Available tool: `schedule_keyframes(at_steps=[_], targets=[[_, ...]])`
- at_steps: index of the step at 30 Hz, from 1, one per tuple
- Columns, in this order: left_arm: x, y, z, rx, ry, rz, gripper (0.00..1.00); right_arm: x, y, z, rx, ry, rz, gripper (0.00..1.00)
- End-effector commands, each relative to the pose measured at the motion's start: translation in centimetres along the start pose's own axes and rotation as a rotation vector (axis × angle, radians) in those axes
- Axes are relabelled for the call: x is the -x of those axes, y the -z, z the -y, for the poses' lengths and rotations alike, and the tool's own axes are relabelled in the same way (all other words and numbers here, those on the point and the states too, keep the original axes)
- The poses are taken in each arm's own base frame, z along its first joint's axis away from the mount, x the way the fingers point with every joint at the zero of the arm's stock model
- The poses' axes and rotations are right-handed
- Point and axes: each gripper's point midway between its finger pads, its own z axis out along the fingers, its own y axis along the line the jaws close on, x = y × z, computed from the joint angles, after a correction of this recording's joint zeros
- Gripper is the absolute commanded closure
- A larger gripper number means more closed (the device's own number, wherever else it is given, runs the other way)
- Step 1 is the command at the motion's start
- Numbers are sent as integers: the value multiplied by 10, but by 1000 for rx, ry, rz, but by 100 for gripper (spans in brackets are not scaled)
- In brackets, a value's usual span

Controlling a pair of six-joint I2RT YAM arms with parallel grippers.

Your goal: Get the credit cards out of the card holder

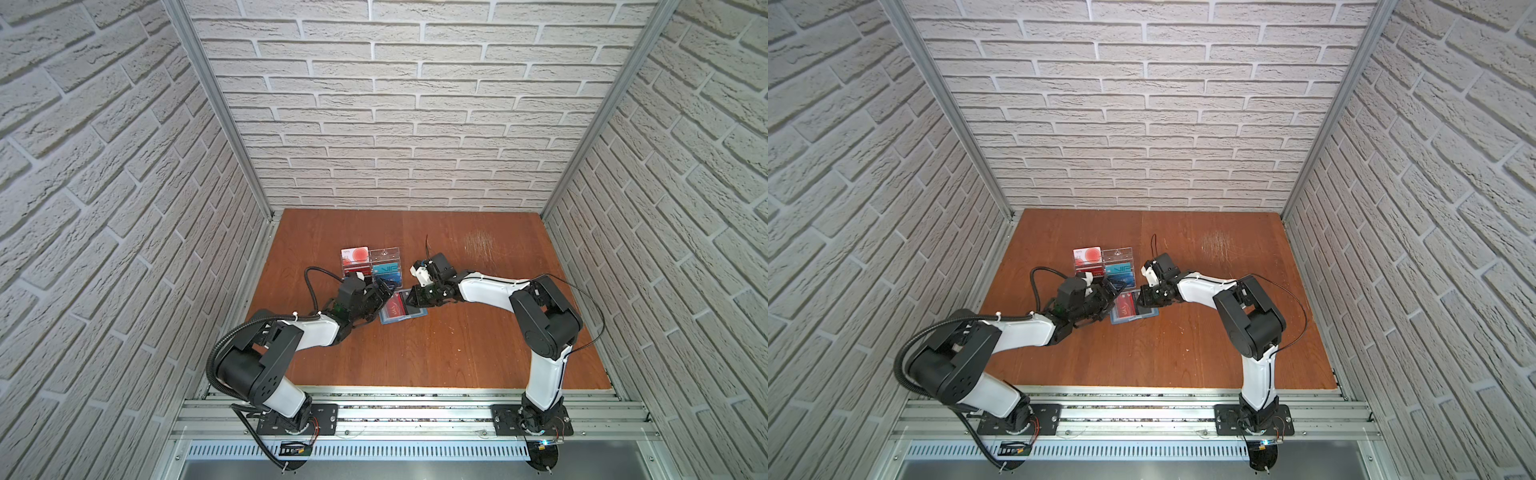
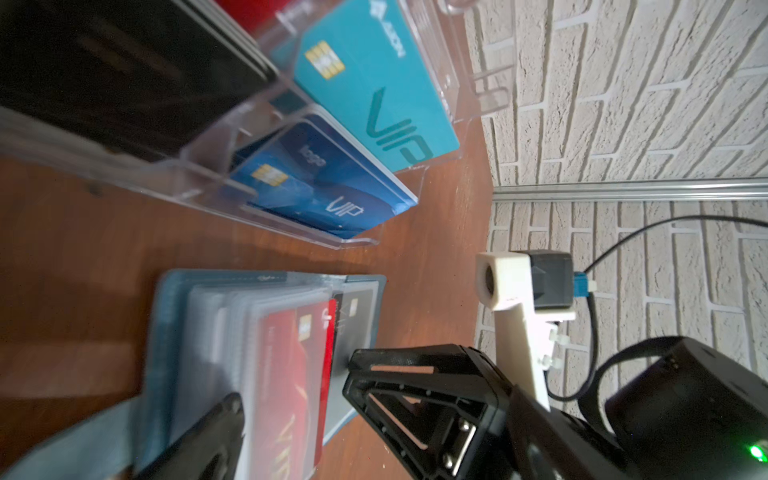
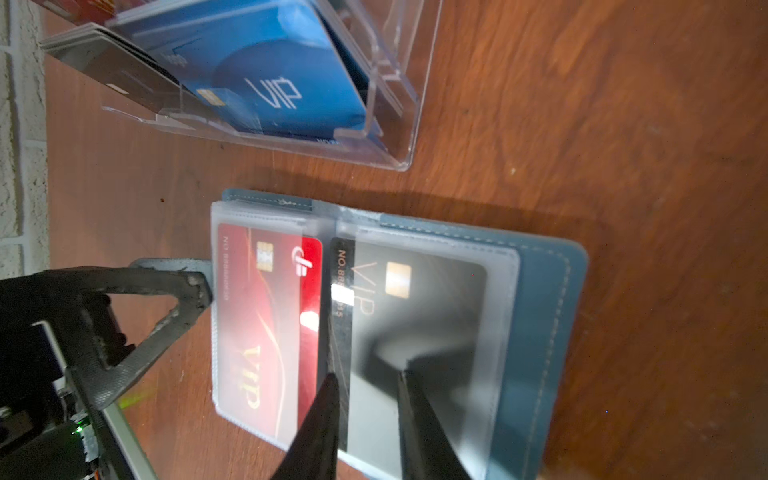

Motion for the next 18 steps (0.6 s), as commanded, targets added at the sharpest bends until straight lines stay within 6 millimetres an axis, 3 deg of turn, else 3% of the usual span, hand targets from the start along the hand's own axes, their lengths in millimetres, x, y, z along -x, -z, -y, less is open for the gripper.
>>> schedule_keyframes(at_steps=[1, 18], targets=[[1, 11, -21, 74, -19, 0, 2, -7, -6, 8, -80, 9, -9, 74], [2, 7, -49, 102, 28, -5, 2, -7, -13, 18, -241, 35, 35, 76]])
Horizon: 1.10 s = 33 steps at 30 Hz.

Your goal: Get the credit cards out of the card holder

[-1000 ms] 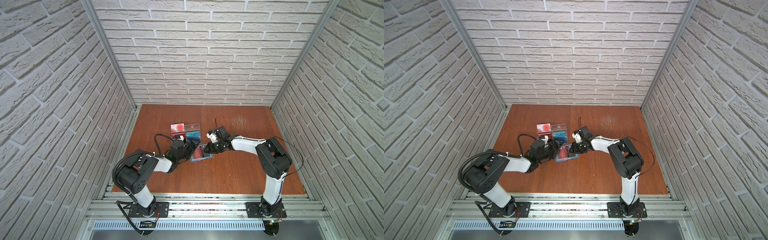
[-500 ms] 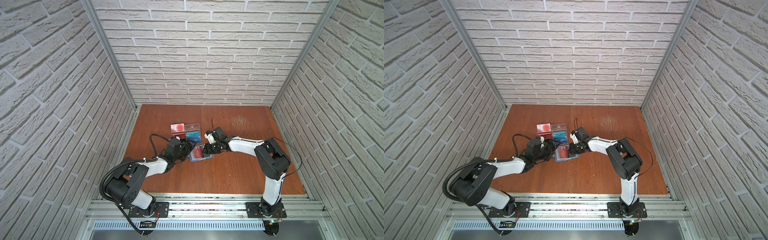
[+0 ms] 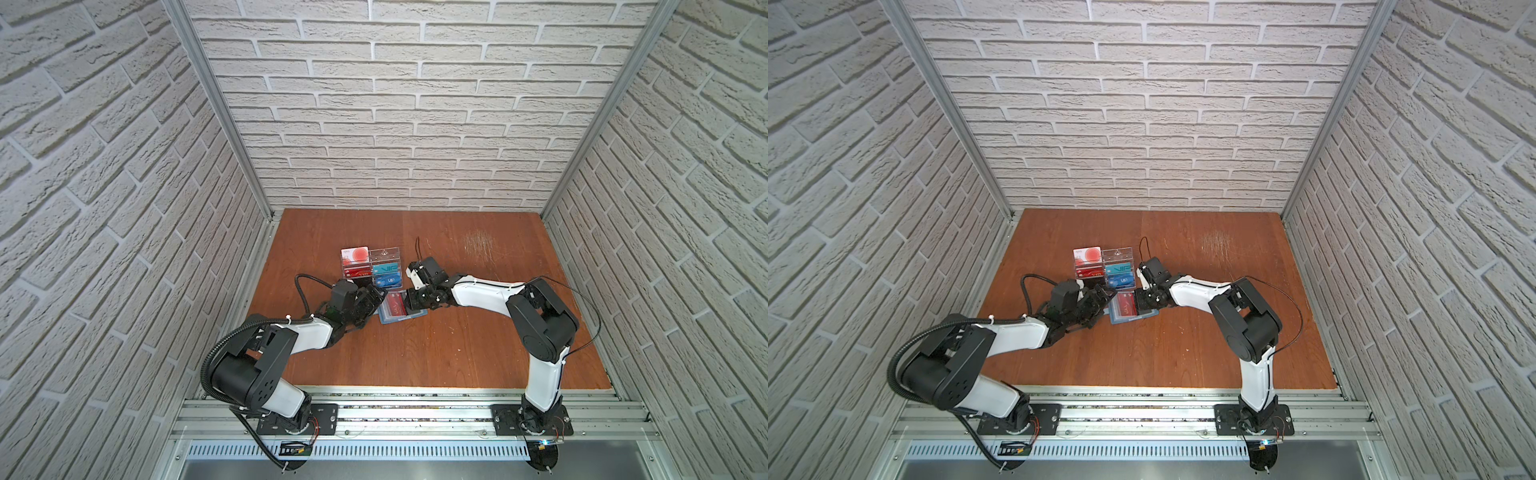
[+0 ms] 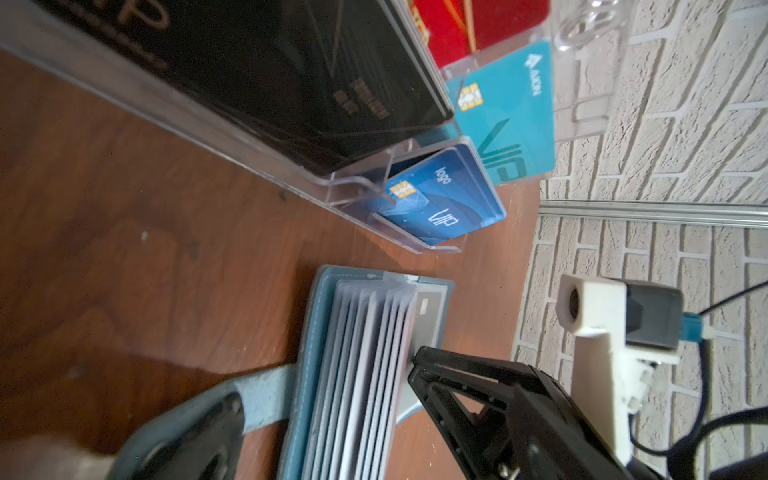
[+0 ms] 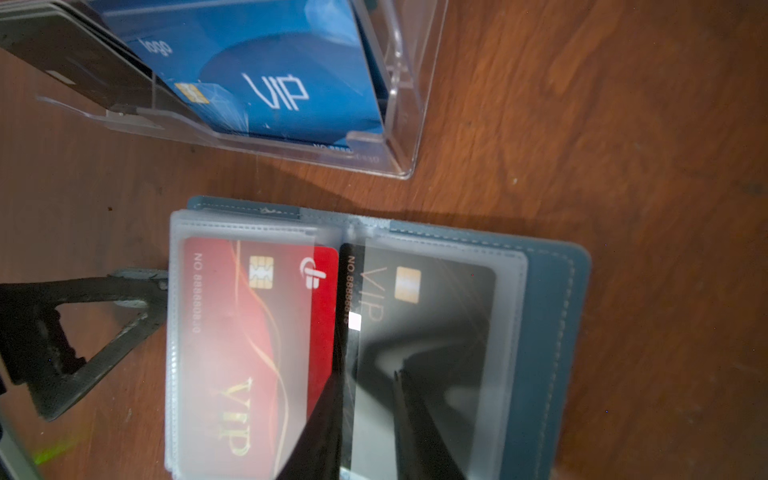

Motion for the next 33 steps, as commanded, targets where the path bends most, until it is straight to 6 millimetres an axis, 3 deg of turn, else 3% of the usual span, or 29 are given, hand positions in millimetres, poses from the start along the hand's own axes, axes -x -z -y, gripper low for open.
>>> schedule_keyframes(at_steps=[1, 12, 17, 24, 25, 33], targets=[[-1, -2, -12, 8, 8, -1, 2, -11, -11, 17, -103, -15, -26, 76], [-3, -5, -15, 5, 20, -11, 2, -20, -27, 11, -156, 36, -56, 76], [-4, -6, -17, 7, 22, -13, 2, -20, -28, -7, -75, 60, -48, 76], [-5, -7, -20, 0, 34, -17, 2, -18, -22, -27, 7, 108, -27, 76], [-5, -7, -20, -2, 35, -18, 2, -12, -12, -32, 21, 114, -2, 76], [-4, -4, -11, -20, 27, -21, 2, -3, 14, -25, -35, 147, 50, 76]])
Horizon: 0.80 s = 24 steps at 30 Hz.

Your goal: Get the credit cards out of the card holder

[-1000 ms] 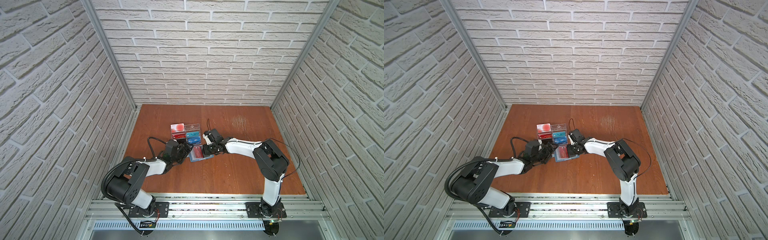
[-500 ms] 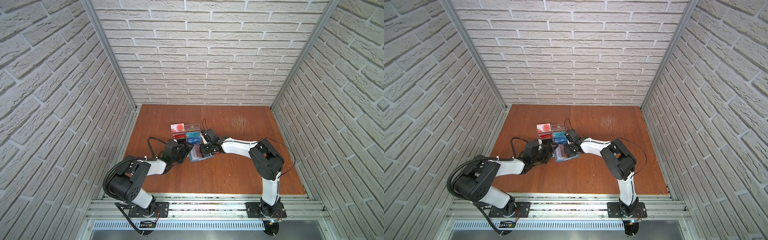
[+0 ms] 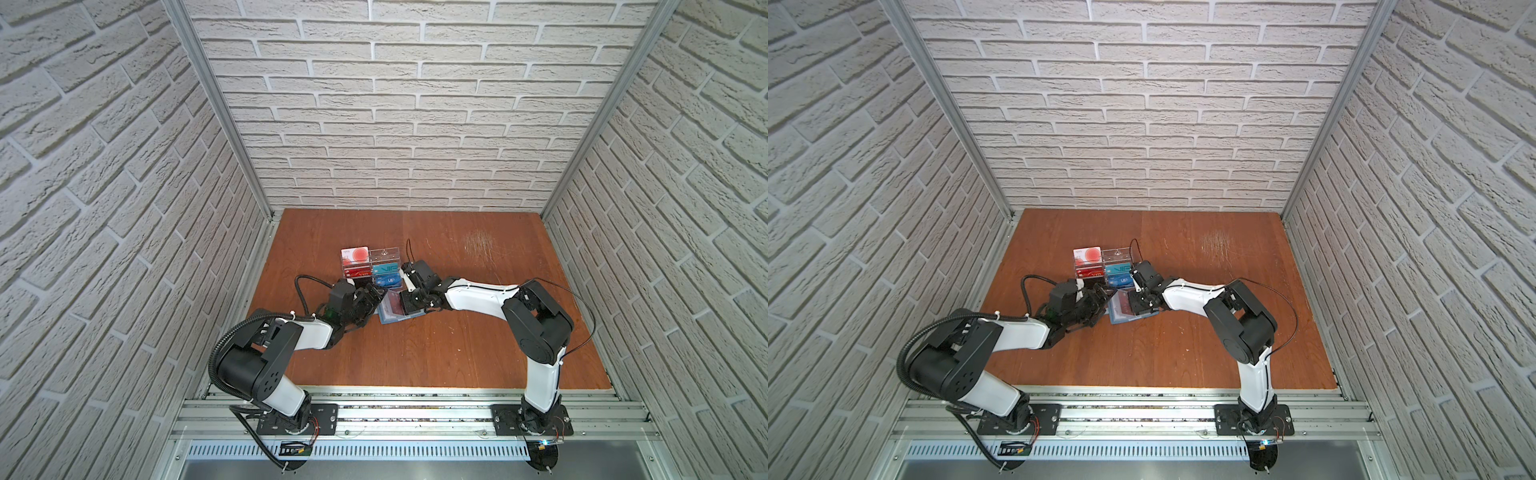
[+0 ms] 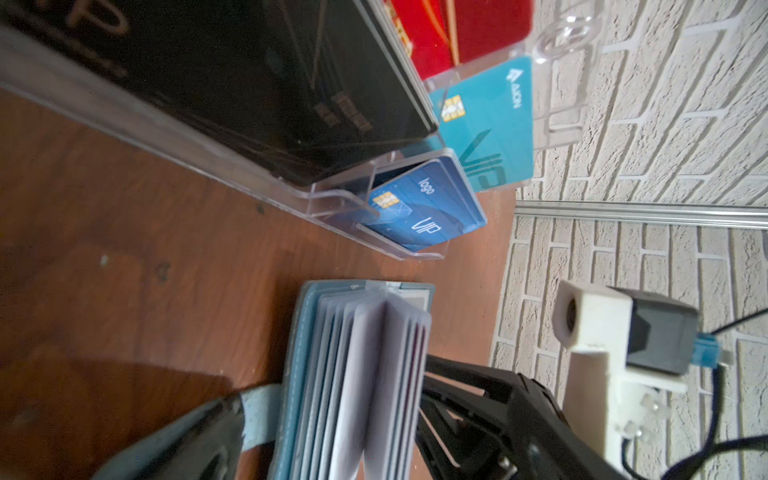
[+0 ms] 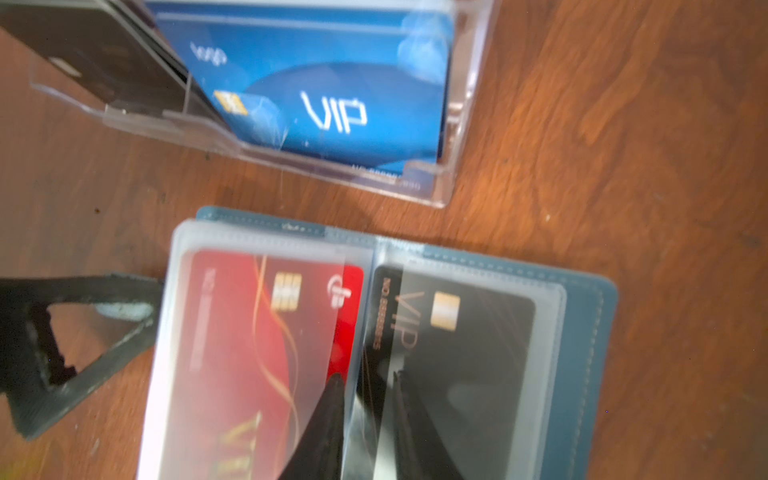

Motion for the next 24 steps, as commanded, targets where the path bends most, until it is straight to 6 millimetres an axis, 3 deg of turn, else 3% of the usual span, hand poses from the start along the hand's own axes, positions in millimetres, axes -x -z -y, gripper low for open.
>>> schedule_keyframes(at_steps=[1, 8, 15, 20, 24], targets=[[-4, 1, -13, 39, 16, -15, 2, -1, 19, -7, 6, 43, 10, 76], [0, 16, 16, -8, -7, 1, 2, 4, 34, 14, -31, 6, 25, 77], [-4, 36, 68, -66, -83, 15, 2, 6, 42, 37, -1, -79, 13, 77], [-17, 22, 101, -115, -110, -24, 2, 3, 37, 36, 26, -92, -12, 77], [-21, 3, 108, -131, -92, -36, 2, 0, 32, 36, 25, -100, -26, 78]])
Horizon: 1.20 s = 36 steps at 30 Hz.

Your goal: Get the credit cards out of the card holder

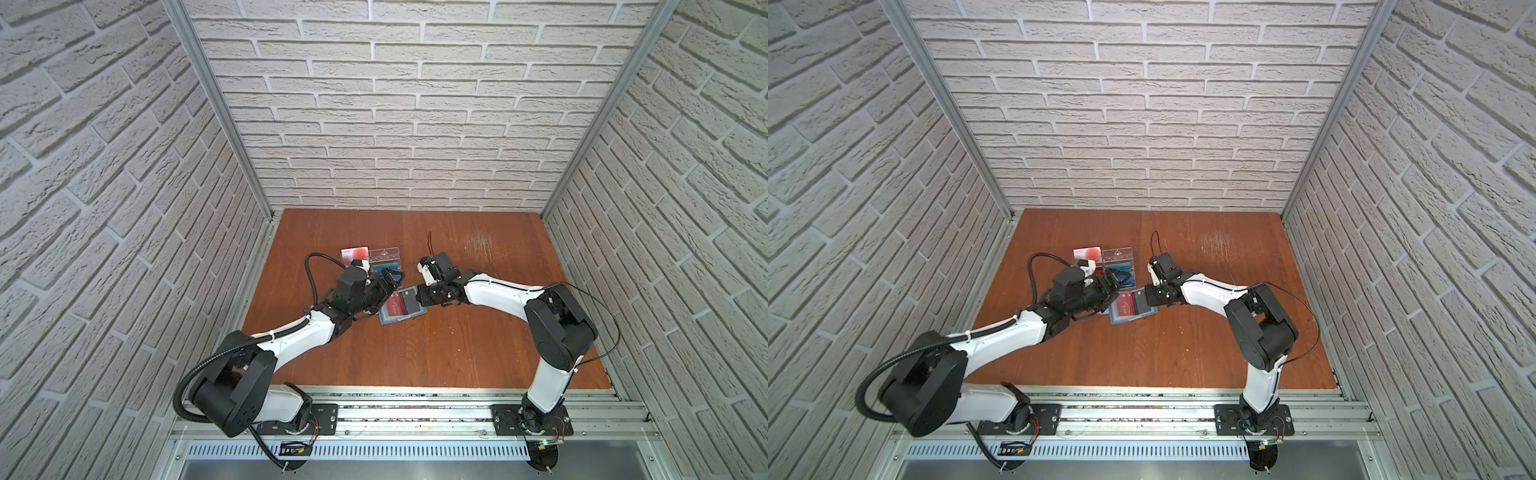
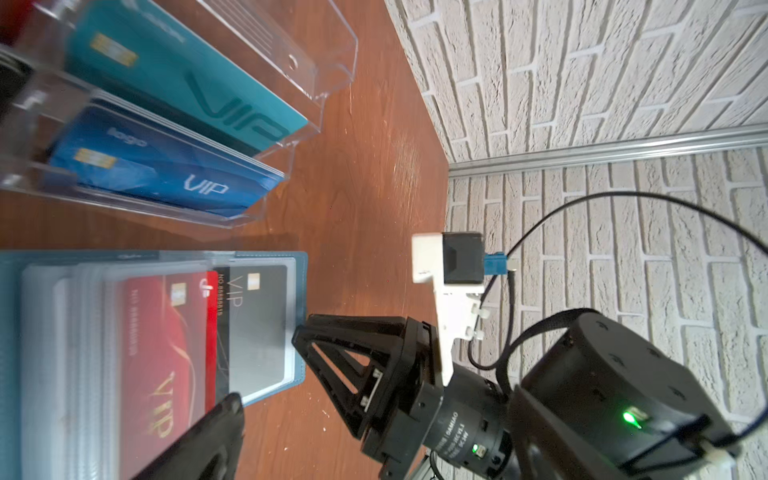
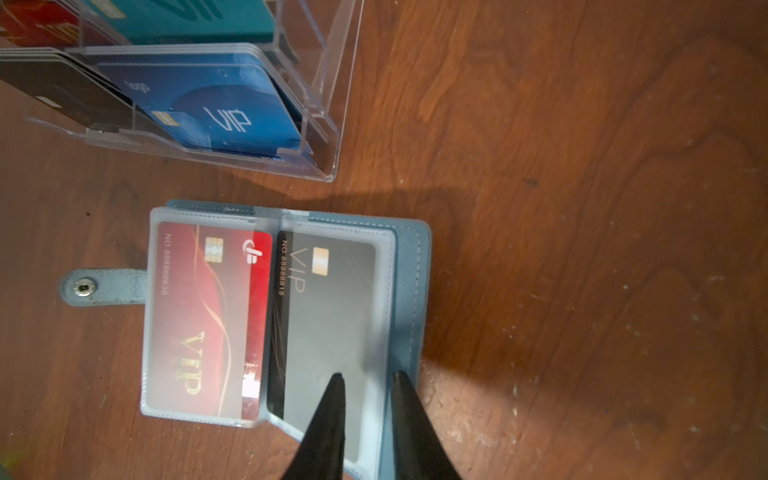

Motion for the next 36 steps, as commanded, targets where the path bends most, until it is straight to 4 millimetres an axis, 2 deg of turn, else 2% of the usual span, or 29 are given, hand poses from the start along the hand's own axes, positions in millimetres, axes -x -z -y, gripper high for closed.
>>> schedule_keyframes(at_steps=[1, 7, 14, 28, 36], targets=[[1, -15, 2, -9, 7, 12, 2, -4, -1, -6, 24, -5, -14, 78], [-8, -40, -12, 18, 28, -1, 2, -6, -4, 0, 22, -31, -33, 78], [-14, -52, -41, 56, 65, -9, 2, -9, -13, 4, 56, -73, -66, 79], [-19, -26, -101, 149, 108, -10, 2, -10, -20, 6, 193, -154, -100, 77], [-22, -23, -111, 163, 116, -19, 2, -13, -30, -2, 267, -174, -139, 77]])
